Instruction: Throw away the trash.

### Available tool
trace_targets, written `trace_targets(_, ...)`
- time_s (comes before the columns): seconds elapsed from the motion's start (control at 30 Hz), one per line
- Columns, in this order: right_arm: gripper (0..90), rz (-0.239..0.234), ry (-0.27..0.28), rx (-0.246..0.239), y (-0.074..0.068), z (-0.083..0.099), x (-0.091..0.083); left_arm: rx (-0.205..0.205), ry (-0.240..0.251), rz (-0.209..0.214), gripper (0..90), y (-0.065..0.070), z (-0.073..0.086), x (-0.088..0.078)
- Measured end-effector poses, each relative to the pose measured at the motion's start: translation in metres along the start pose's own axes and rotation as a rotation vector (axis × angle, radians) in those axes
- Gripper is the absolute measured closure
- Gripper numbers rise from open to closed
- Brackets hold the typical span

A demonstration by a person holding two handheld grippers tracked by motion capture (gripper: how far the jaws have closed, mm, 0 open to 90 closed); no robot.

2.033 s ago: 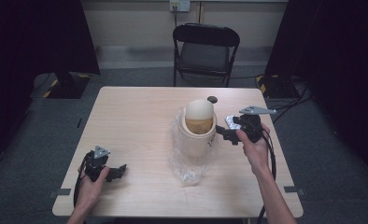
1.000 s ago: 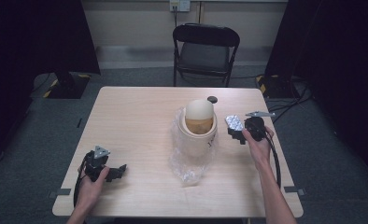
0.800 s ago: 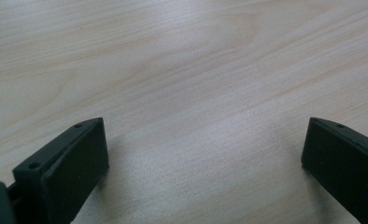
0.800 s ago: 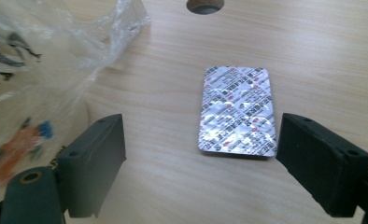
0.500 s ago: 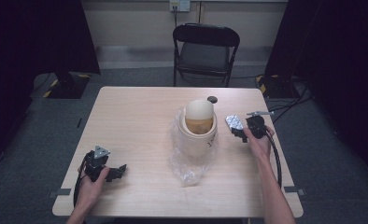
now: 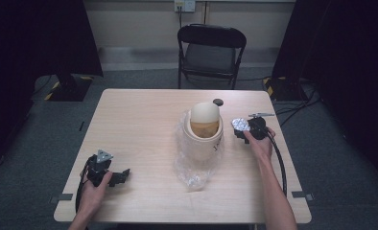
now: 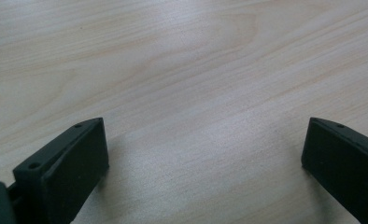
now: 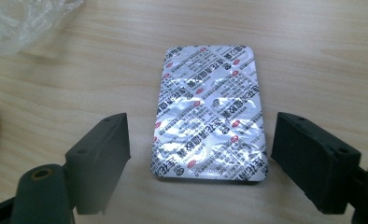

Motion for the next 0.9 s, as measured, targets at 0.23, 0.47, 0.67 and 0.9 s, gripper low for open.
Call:
trace_targets(0.23,23.0,0.047,0.016,-0.034,-0.001,-0.001,0.005,0.0,-0.001,0.0,0.0,0.0,0.0,0.0)
trace_targets(0.47,33.7,0.076,0.005,-0.04,0.001,0.001,0.001,0.0,-0.001,0.001,0.0,0.0,0.0,0.0)
trace_targets(0.67,34.2,0.085,-0.004,-0.037,0.001,0.003,-0.001,0.0,-0.001,0.0,0.0,0.0,0.0,0.0)
trace_targets(0.9,34.2,0.073,0.018,-0.021,0.004,0.001,-0.011,0.001,-0.001,0.0,0.0,0.0,0.0,0.0)
Point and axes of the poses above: each handheld gripper's, and its own axes: x roughly forward along the jaws, z roughly out of its underside, y roughly to its right, the point moved 10 cm from there along x, roughly forward along the jaws, and after that the axes turned 10 degrees about z, right-handed, at the moved point
